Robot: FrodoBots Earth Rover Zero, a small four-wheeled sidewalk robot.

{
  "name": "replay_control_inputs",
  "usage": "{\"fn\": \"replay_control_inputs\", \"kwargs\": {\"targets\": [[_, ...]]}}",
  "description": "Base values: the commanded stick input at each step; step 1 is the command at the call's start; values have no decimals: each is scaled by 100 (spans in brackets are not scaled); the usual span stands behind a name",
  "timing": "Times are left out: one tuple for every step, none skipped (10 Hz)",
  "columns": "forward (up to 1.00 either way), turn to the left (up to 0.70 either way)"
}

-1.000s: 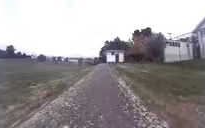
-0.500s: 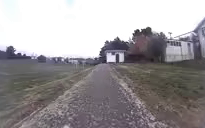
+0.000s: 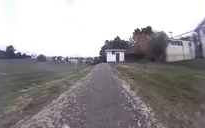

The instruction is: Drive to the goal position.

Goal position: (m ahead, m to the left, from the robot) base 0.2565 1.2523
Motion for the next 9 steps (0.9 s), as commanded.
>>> {"fn": "replay_control_inputs", "kwargs": {"targets": [[60, 0], [60, 0], [60, 0], [60, 0], [60, 0], [60, 0], [60, 0], [60, 0], [60, 0]]}}
